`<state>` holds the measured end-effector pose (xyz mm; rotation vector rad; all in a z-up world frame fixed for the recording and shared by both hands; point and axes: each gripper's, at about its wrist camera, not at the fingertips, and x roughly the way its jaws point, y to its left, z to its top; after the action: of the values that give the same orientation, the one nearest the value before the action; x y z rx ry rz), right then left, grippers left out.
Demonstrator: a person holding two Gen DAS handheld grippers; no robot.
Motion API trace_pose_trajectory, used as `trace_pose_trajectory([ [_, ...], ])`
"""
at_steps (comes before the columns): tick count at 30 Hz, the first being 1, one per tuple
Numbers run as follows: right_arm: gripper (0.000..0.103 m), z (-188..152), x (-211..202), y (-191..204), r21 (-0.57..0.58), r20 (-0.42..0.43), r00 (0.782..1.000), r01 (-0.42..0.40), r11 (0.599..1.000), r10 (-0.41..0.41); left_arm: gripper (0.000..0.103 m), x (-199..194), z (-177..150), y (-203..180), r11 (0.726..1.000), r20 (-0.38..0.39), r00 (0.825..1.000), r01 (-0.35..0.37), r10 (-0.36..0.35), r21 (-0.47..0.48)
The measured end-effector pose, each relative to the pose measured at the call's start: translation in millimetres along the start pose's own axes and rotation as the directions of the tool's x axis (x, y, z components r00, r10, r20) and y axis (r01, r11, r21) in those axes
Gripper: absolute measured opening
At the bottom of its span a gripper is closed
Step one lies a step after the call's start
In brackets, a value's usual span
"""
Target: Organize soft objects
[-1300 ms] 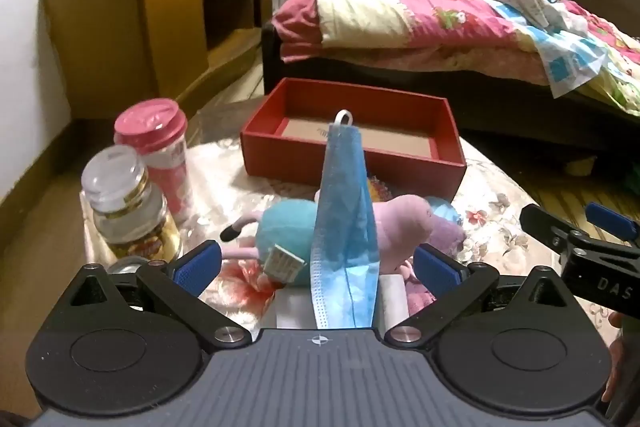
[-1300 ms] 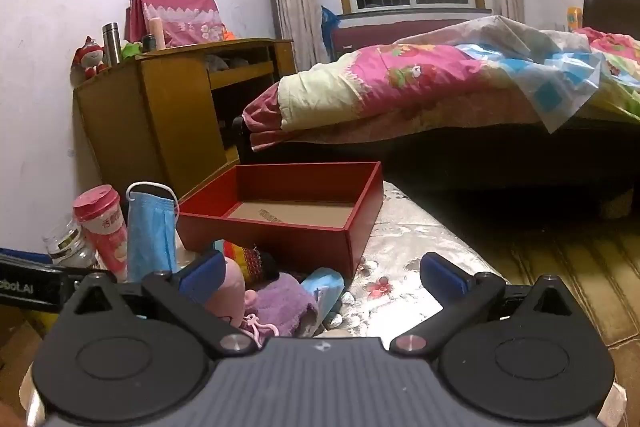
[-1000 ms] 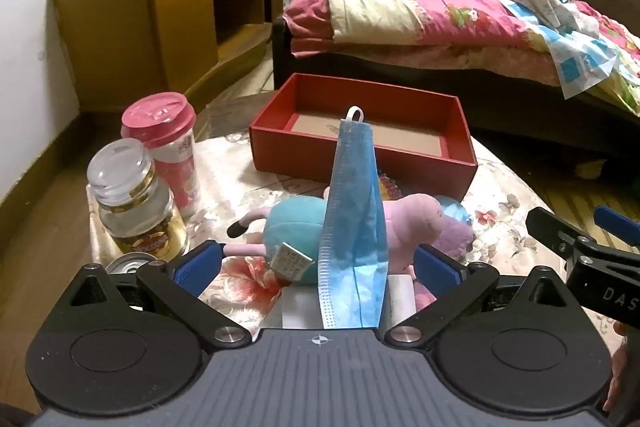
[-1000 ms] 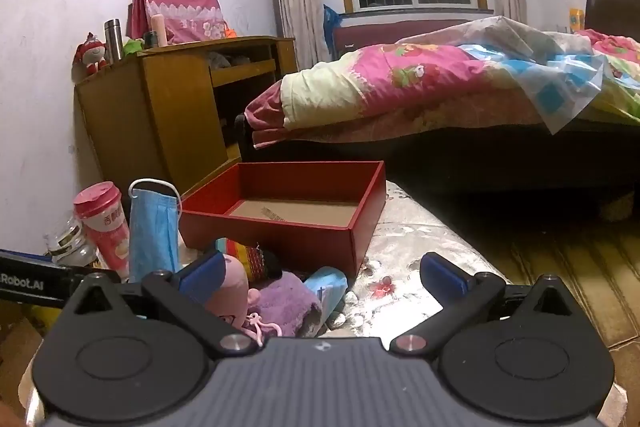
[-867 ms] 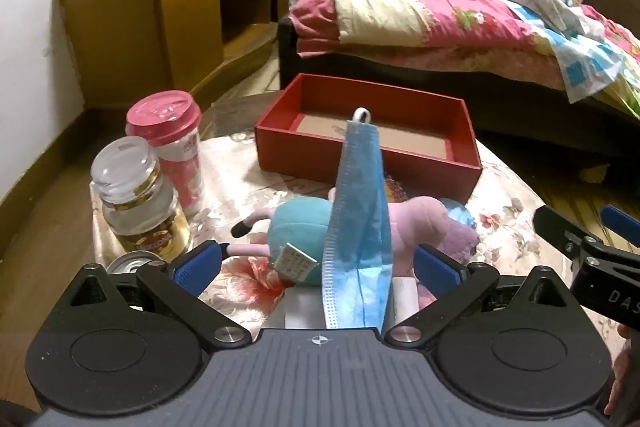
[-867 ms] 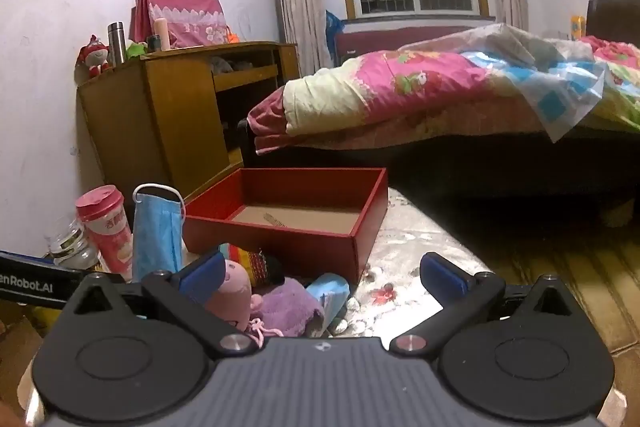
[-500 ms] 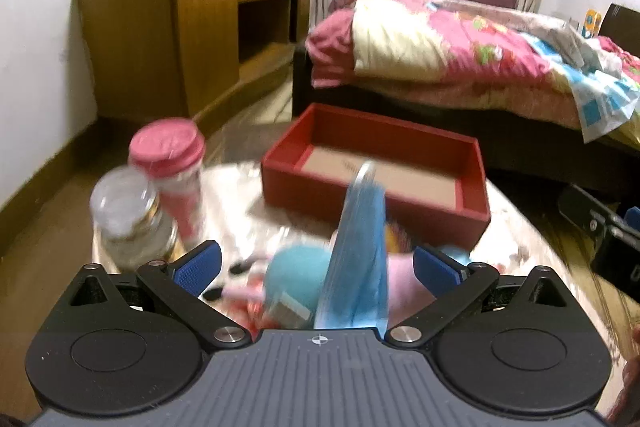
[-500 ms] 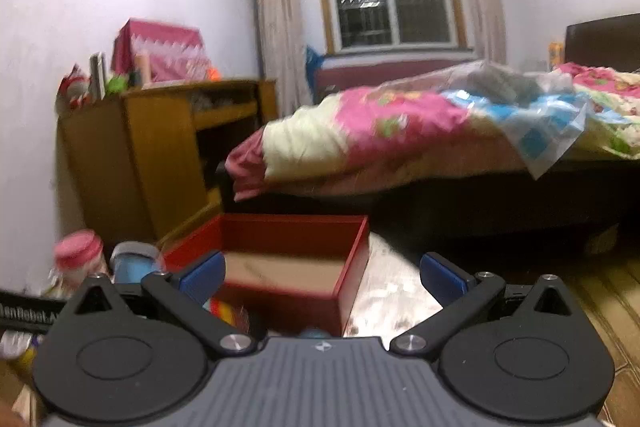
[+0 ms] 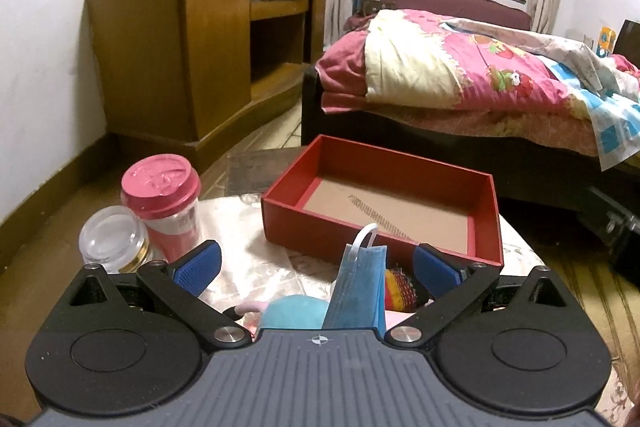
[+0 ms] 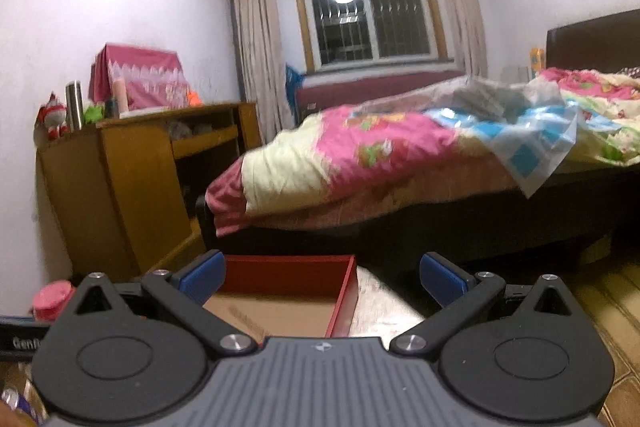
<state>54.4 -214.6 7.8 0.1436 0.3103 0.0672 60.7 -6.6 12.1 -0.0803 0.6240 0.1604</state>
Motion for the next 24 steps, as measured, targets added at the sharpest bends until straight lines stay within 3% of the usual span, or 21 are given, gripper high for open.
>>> trace_pose_trajectory([
  [6,0.079,-5.9,-3.8,5.9,-0.03,0.004,1.0,-0.011,0.999,0.011,0.098,-4.4,-2.8,-4.7,0.999,0.013,1.0,-0.015,0.015,0.041],
  [24,0.079,-8.6,-0.1,9.2,-0.029,-0.038,0.999,-0.015,0.999,0.014,0.098,-0.5,-6.5,-4.5,0.999,-0.012,1.0,-0.016,0.017,0.042],
])
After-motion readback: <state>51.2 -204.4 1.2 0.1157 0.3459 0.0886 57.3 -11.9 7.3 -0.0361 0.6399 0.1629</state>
